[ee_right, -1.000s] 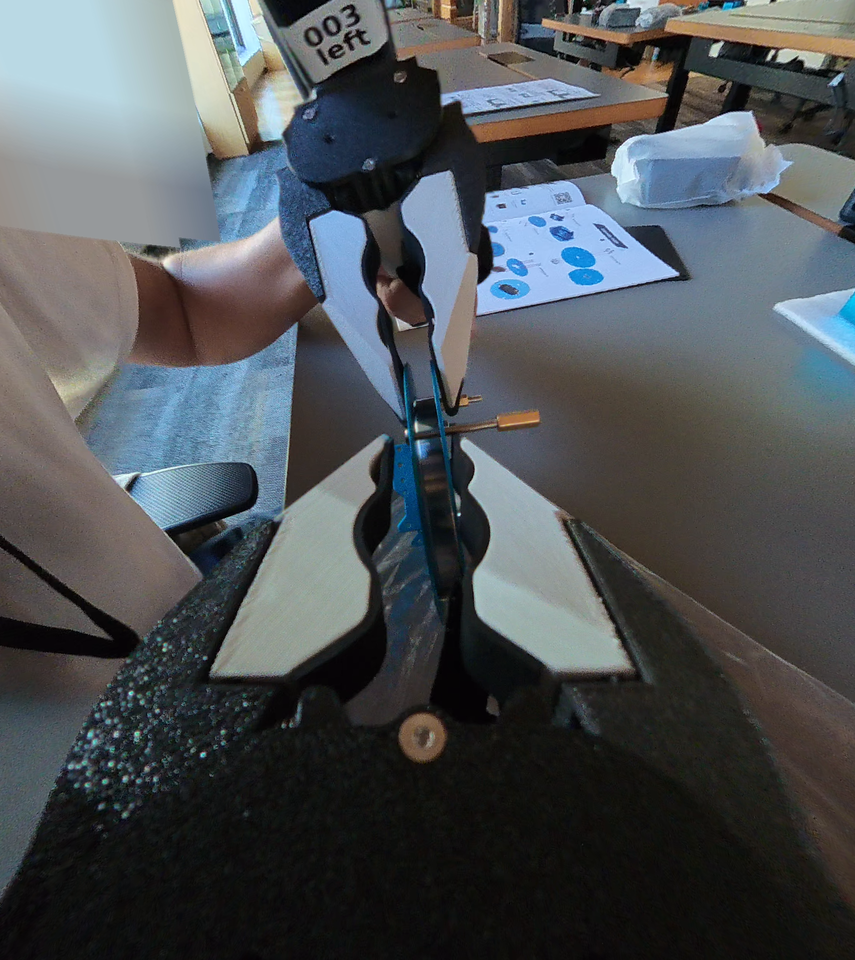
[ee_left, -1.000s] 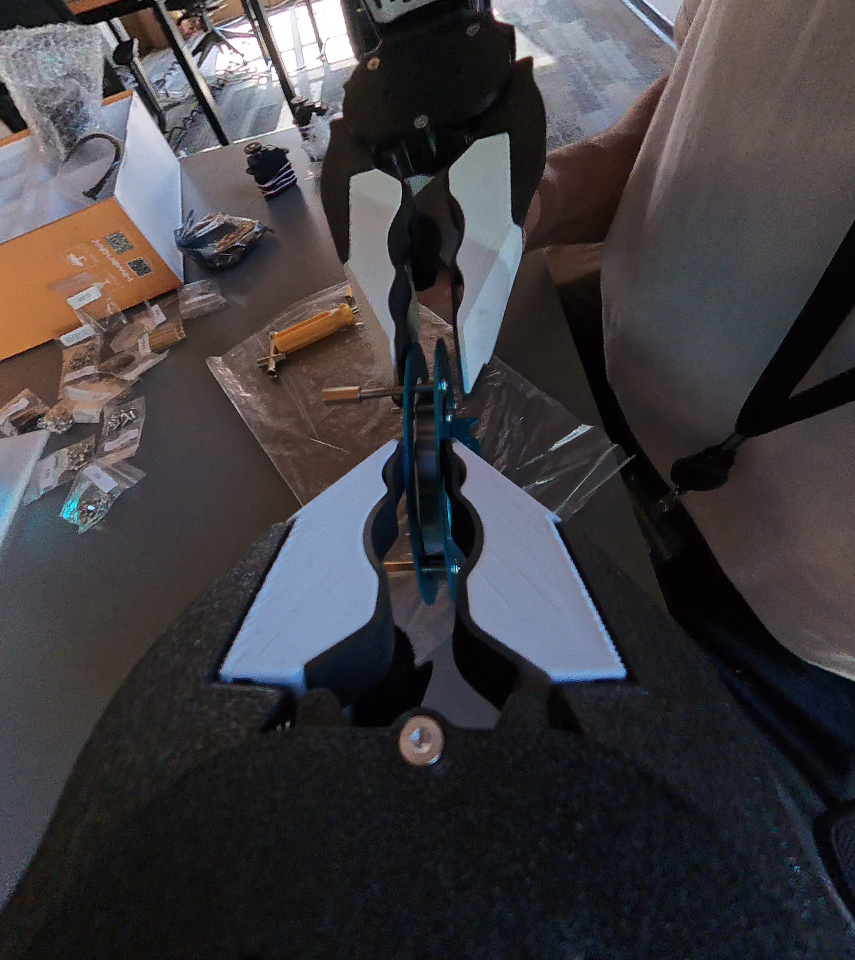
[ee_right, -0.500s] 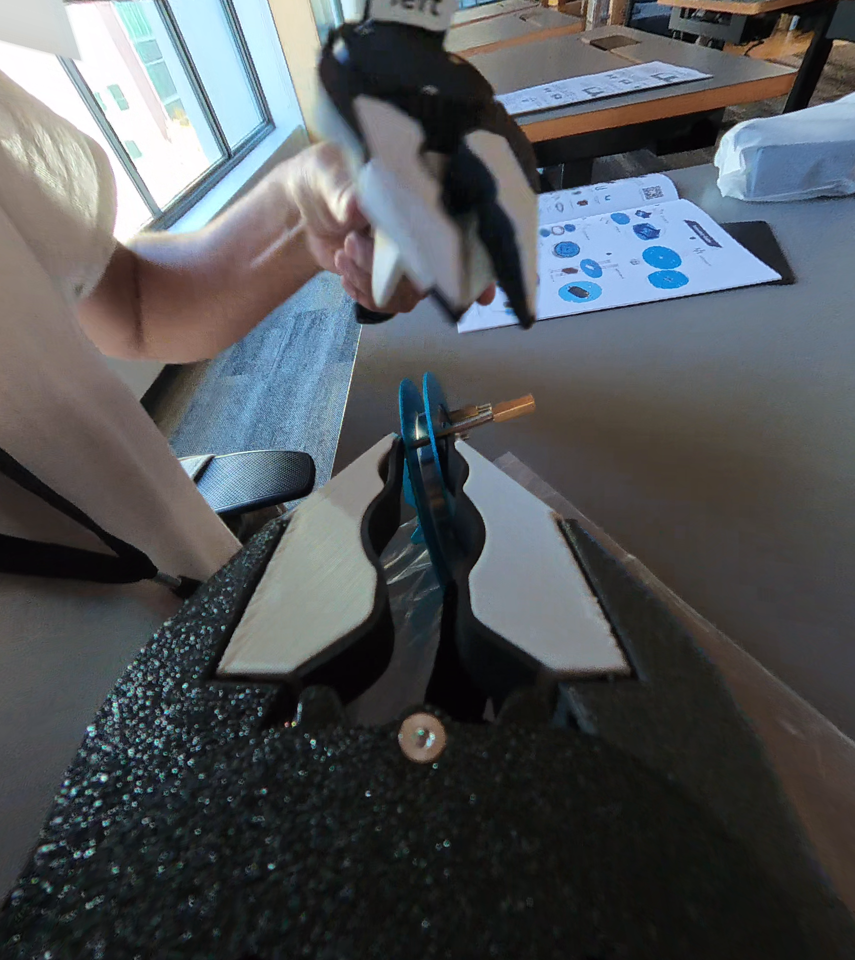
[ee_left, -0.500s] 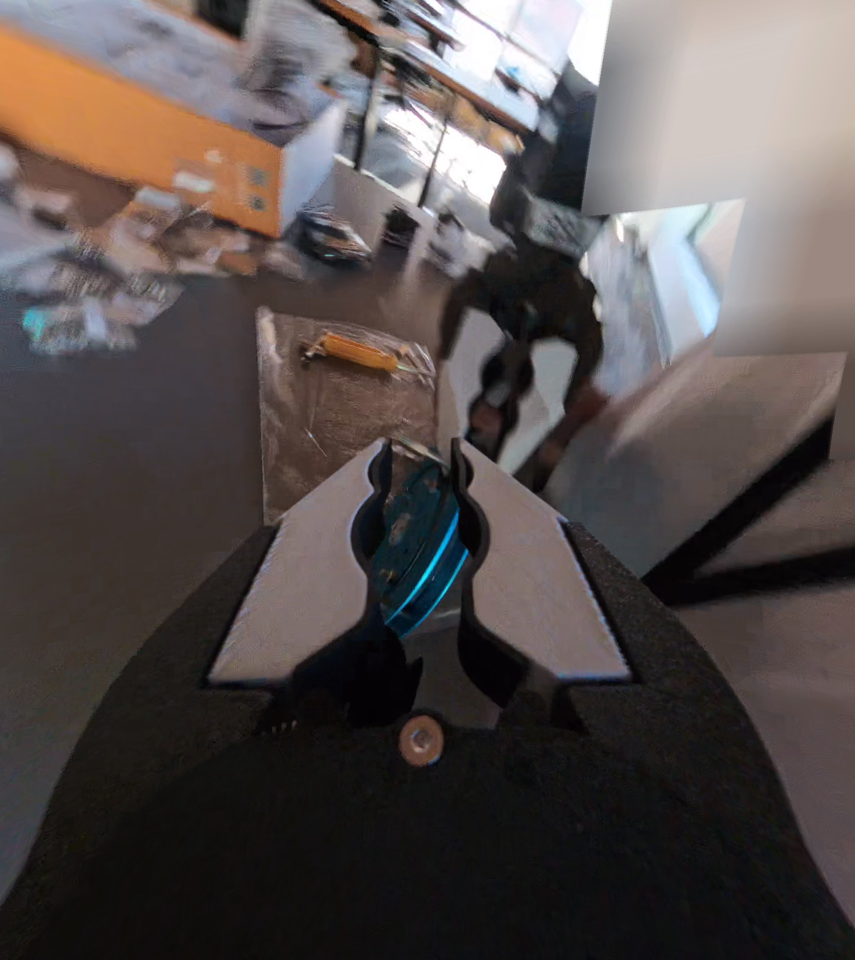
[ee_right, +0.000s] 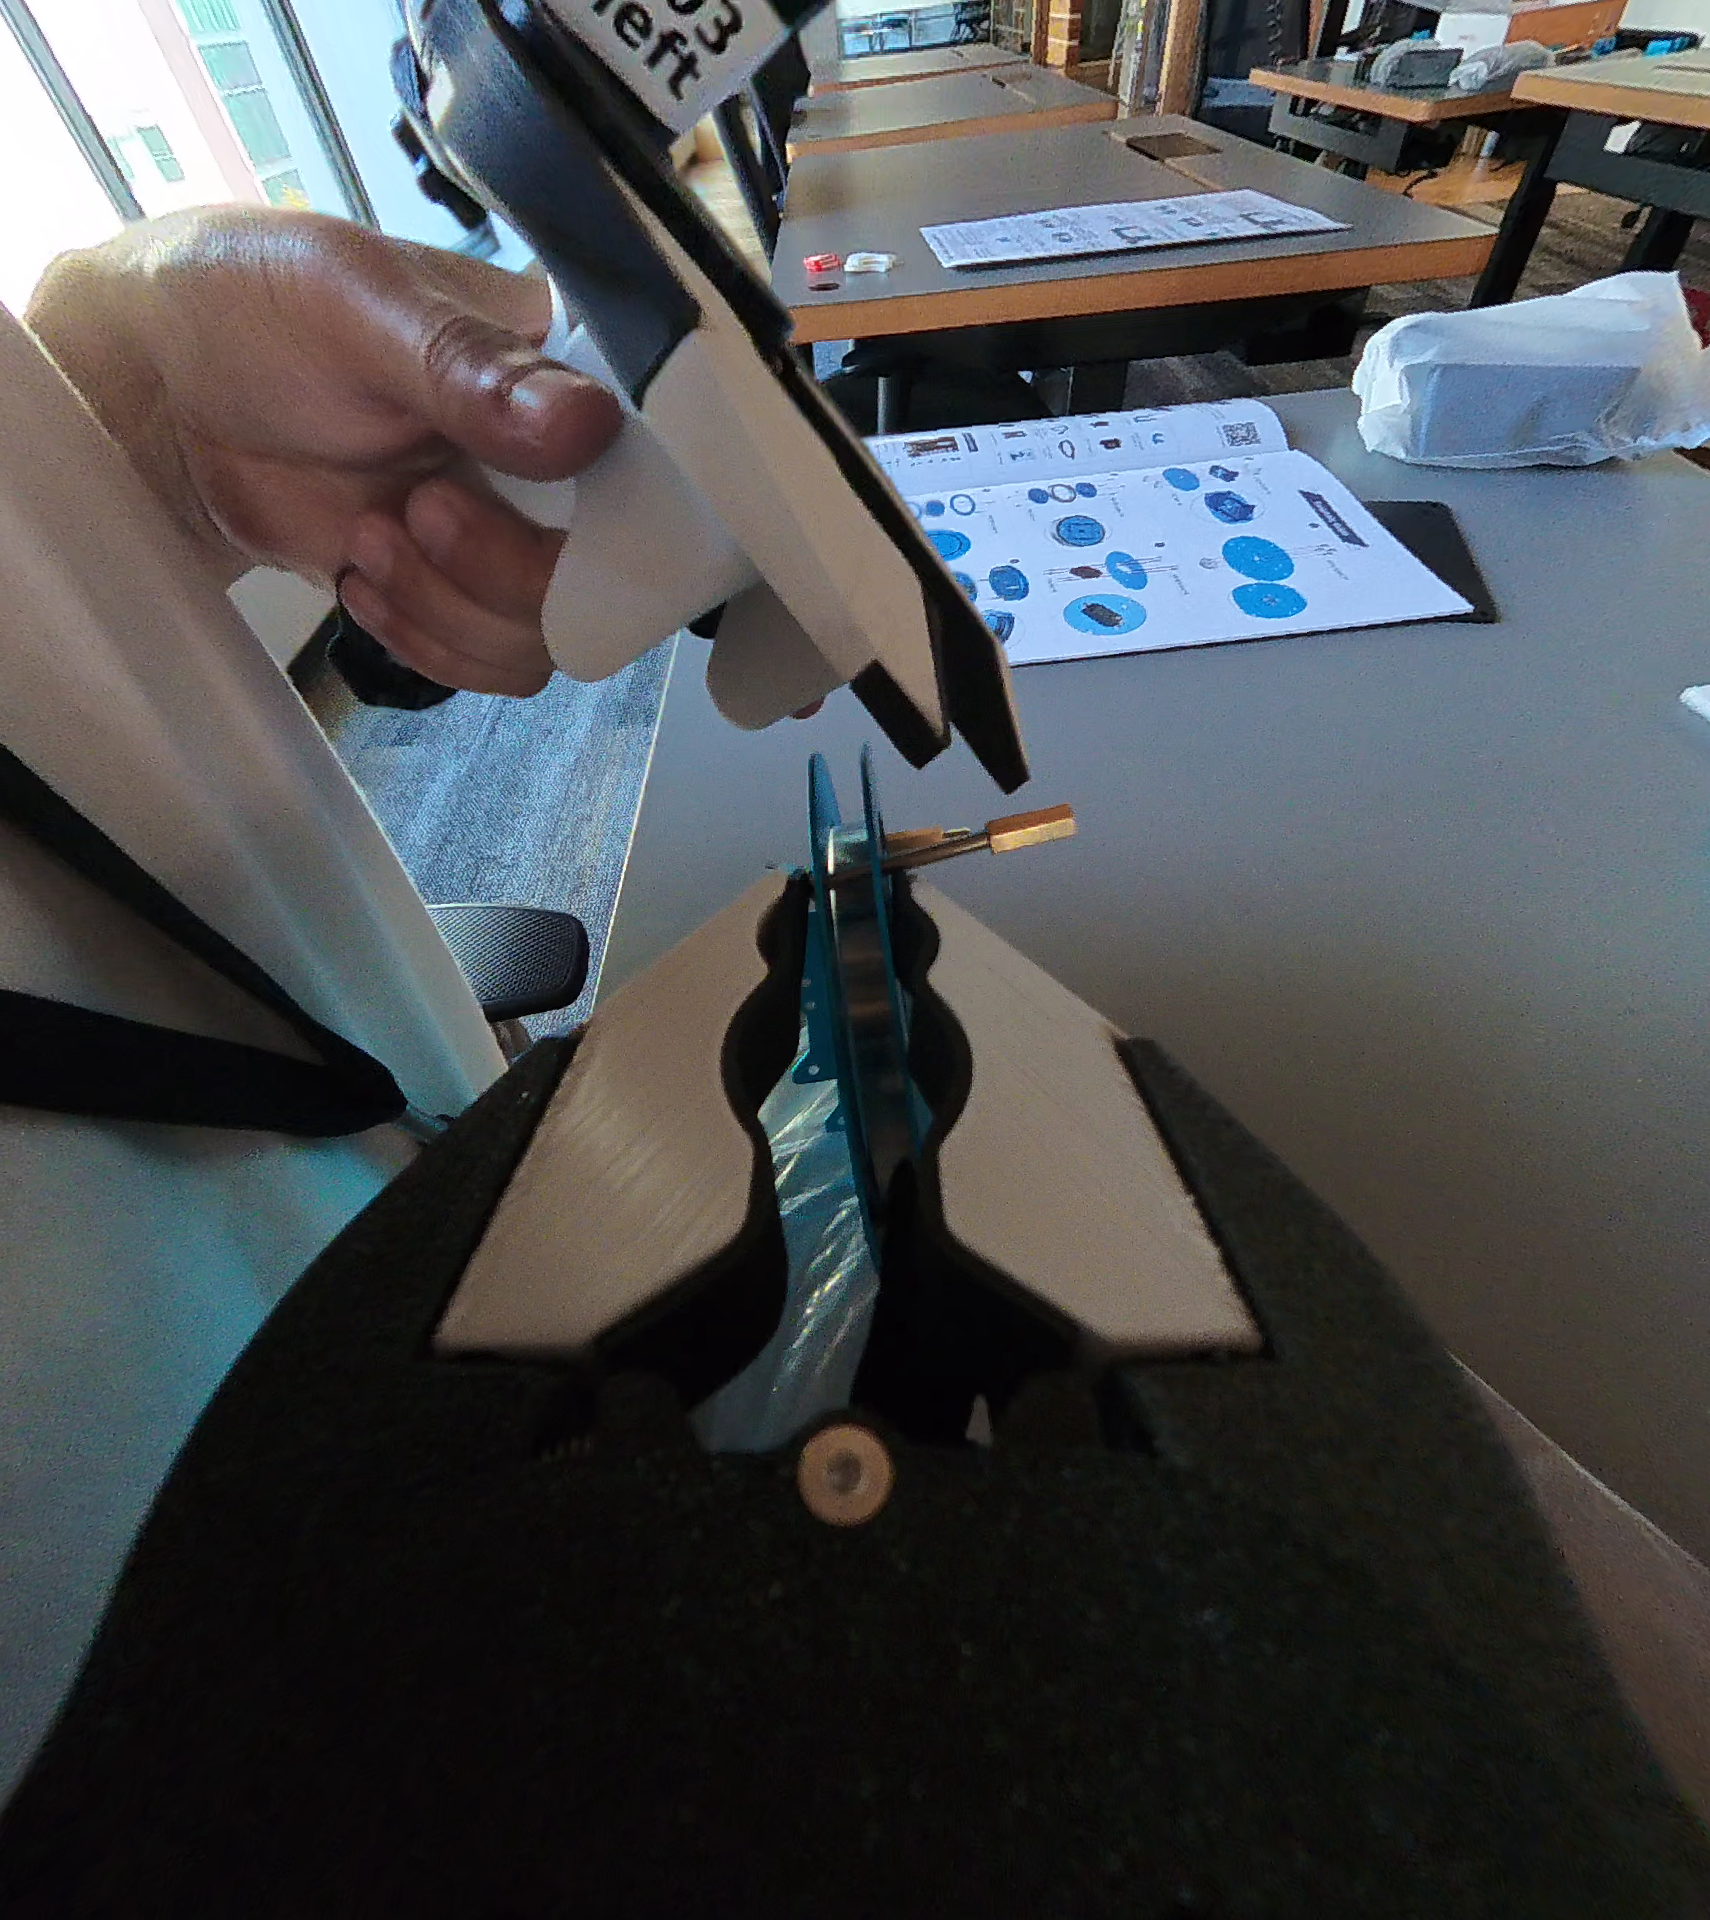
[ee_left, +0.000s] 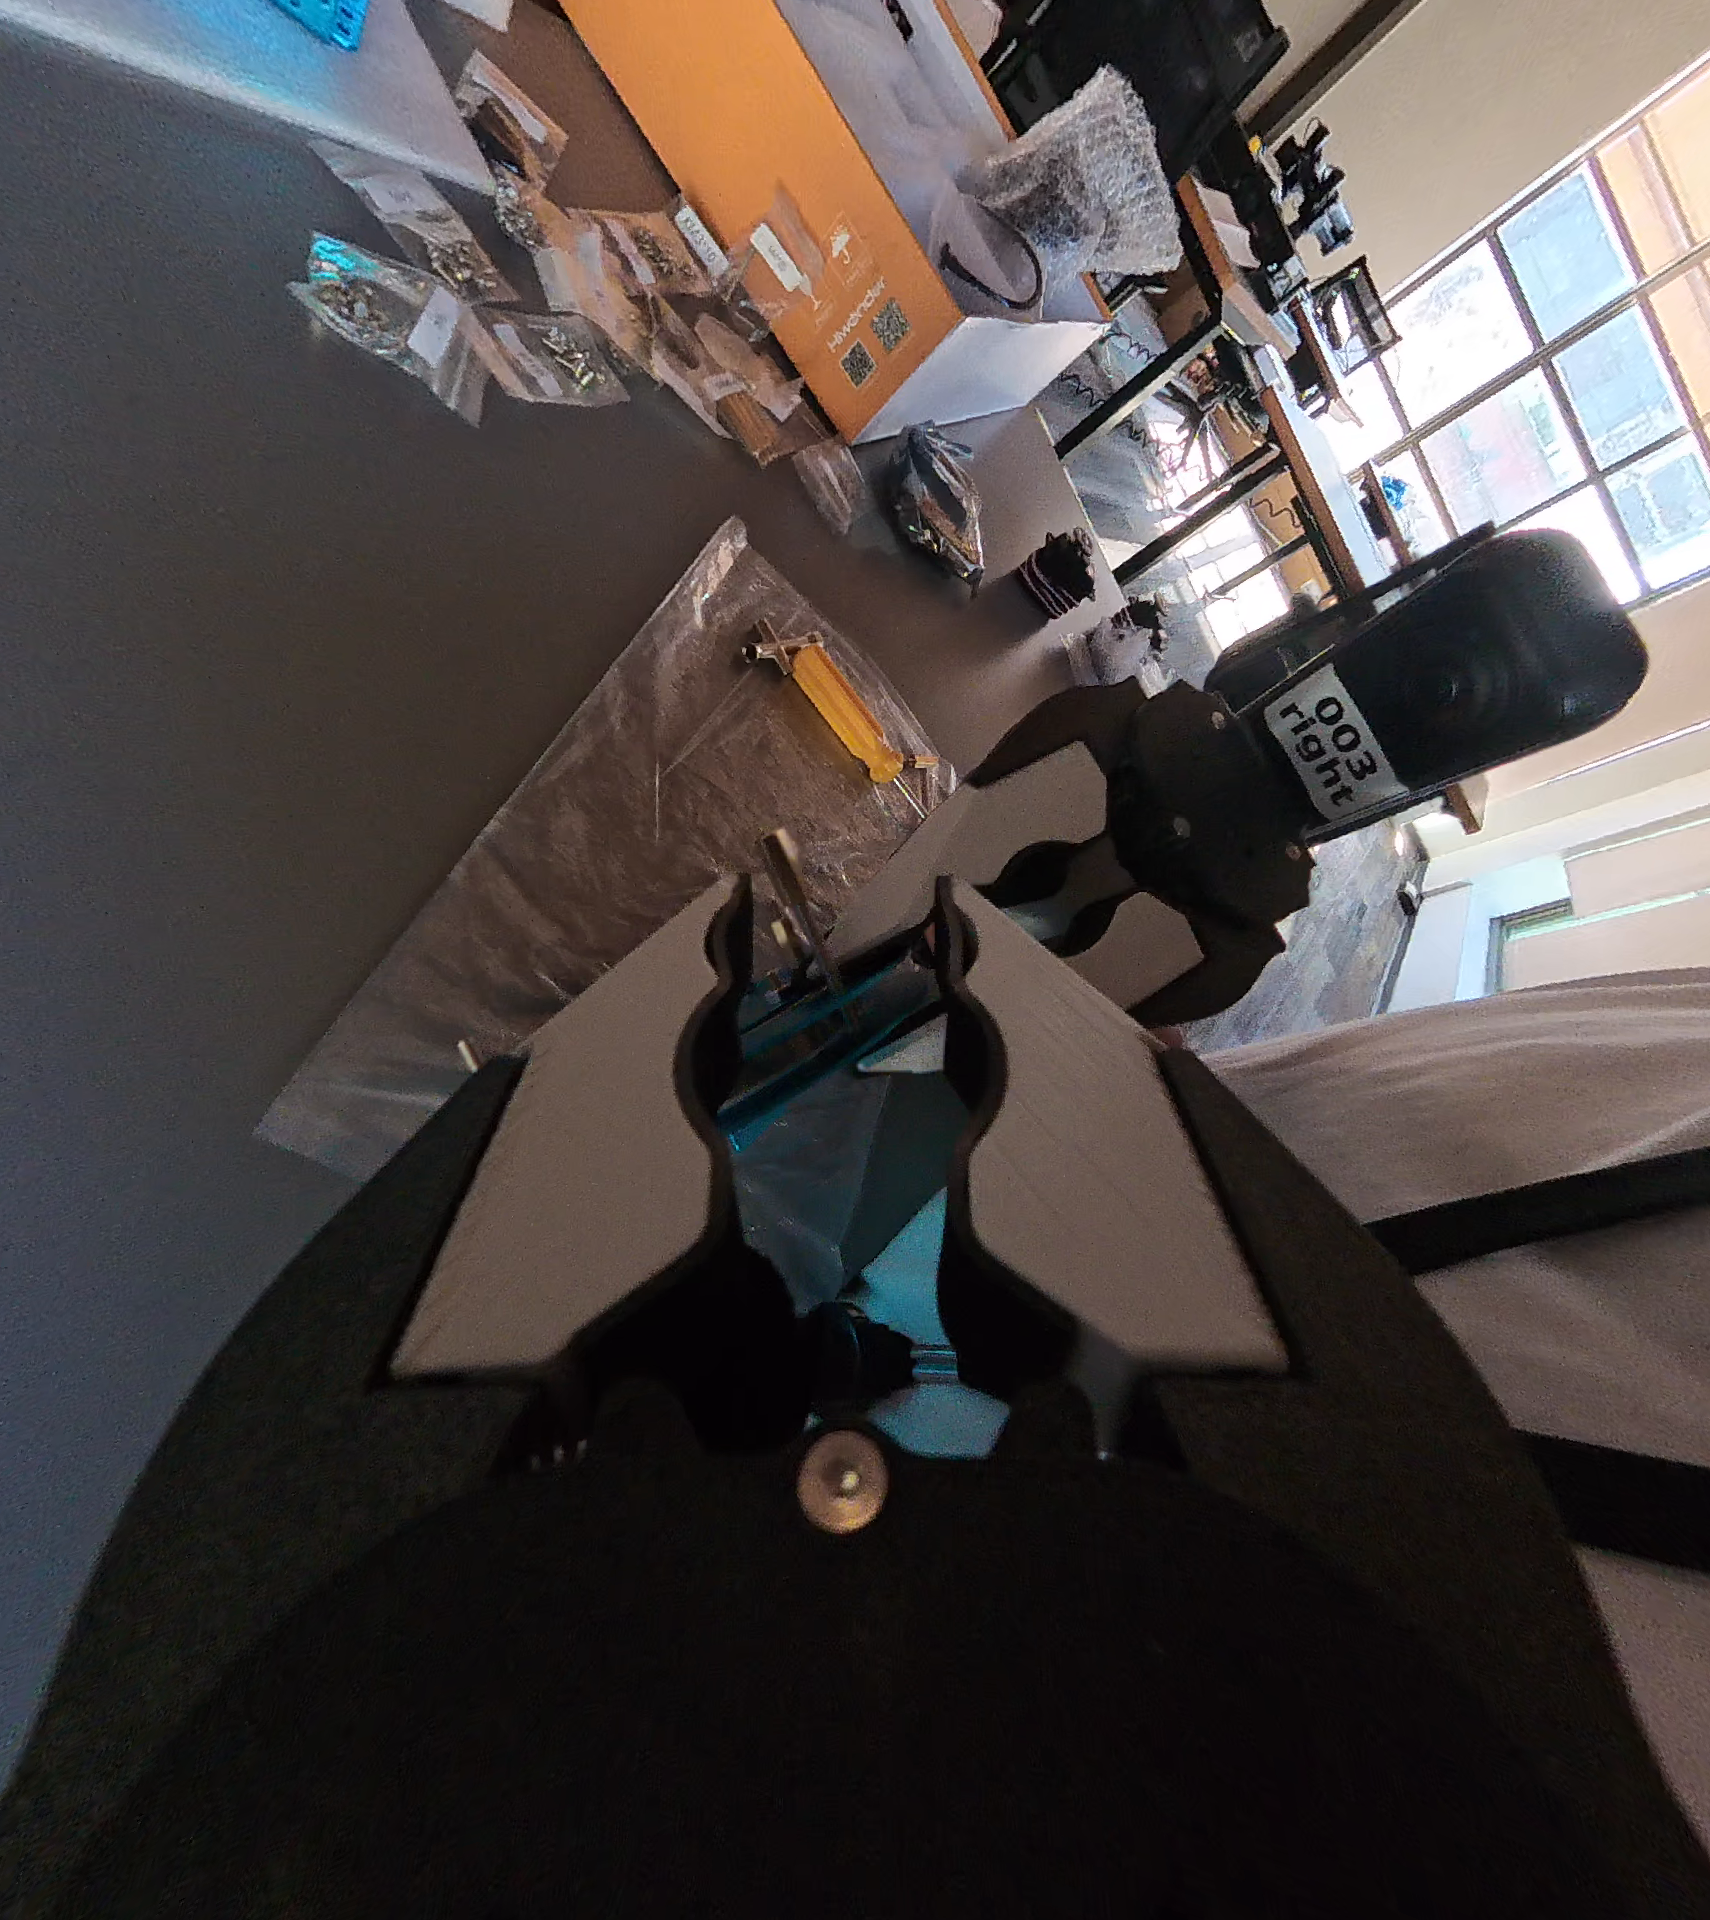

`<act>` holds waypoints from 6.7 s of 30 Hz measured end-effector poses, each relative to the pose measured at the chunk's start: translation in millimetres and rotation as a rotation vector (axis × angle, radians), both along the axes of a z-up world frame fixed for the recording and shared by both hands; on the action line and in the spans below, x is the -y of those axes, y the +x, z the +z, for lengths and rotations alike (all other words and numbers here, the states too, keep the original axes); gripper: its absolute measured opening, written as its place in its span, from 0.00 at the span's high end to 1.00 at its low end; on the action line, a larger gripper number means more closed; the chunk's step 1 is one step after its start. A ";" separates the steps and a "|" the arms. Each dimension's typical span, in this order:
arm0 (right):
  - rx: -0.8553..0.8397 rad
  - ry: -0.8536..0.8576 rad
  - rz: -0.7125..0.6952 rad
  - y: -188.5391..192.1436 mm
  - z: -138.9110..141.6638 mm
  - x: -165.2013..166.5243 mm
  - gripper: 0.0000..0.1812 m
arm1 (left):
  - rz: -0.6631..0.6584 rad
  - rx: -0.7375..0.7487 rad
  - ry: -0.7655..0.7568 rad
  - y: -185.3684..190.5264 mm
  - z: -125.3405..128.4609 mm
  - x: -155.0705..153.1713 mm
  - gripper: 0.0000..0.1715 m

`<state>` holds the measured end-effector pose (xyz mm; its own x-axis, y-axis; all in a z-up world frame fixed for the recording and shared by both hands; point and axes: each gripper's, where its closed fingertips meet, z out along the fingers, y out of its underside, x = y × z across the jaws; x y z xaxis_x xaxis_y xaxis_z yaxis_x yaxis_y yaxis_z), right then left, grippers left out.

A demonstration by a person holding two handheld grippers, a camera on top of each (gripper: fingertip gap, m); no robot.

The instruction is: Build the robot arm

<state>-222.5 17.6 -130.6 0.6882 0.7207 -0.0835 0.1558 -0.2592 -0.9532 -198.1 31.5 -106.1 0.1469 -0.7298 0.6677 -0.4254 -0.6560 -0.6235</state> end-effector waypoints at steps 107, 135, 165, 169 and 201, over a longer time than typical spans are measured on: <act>-0.112 -0.156 -0.138 -18.0 0.4 -1.6 0.82 | 0.243 0.235 0.211 -33.3 -25.0 -24.0 0.87; -0.307 -0.214 0.007 -33.0 7.0 13.5 0.68 | 0.193 0.112 0.360 -26.3 -24.1 1.5 0.84; 0.344 0.210 -0.419 14.6 1.5 -11.8 0.93 | 0.128 -0.045 0.585 -14.0 -24.4 -13.2 0.94; 0.333 0.213 -0.446 16.8 4.4 -10.2 0.98 | 0.116 -0.041 0.591 -12.9 -24.1 -12.6 0.93; -0.125 -0.070 -0.427 17.1 5.9 -2.7 0.97 | 0.051 -0.096 0.725 -3.2 -32.4 -9.8 0.93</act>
